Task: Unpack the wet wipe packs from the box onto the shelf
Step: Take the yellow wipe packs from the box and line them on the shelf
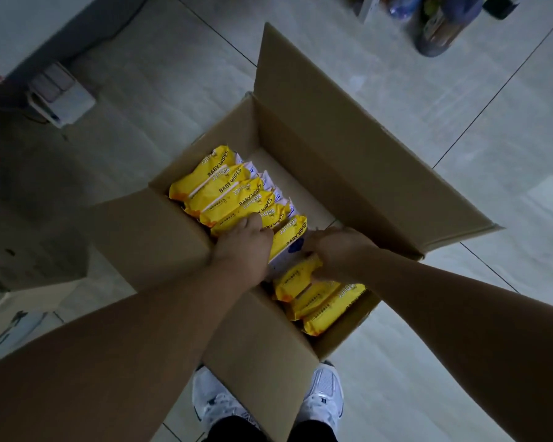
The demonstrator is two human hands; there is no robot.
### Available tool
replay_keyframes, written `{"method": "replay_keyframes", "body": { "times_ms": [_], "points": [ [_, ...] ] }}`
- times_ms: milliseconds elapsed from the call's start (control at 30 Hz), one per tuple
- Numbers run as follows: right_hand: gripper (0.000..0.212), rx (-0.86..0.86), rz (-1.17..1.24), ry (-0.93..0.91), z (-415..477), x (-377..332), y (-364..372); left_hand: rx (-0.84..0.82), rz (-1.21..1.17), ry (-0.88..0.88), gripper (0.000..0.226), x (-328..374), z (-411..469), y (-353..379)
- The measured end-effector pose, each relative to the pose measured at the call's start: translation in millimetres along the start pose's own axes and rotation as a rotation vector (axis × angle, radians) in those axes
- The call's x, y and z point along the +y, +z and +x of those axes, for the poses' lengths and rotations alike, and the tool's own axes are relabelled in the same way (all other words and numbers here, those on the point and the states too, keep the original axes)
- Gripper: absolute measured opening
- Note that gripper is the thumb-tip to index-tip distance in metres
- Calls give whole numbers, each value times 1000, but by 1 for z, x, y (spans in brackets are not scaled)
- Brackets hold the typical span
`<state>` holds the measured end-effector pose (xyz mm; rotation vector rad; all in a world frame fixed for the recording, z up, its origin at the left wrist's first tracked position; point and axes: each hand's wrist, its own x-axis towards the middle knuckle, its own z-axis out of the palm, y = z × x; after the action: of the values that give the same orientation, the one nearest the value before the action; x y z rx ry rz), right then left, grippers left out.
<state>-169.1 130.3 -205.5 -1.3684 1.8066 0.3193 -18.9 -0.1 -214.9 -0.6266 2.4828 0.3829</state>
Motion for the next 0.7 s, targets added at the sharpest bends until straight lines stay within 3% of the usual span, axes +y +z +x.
{"method": "replay_keyframes", "body": {
  "times_ms": [200,433,567,700],
  "points": [
    [55,63,116,-16,10,7,3,-55,-178,16,34,-14,14,-6],
    [51,35,234,-9,14,15,0,-131,-350,9,53,-28,20,-19],
    [22,37,275,-17,7,14,-14,-173,-546,-34,64,-41,18,-35],
    [13,79,216,-33,-13,1,-39,-196,-723,-41,31,-57,4,-60]
  ]
}}
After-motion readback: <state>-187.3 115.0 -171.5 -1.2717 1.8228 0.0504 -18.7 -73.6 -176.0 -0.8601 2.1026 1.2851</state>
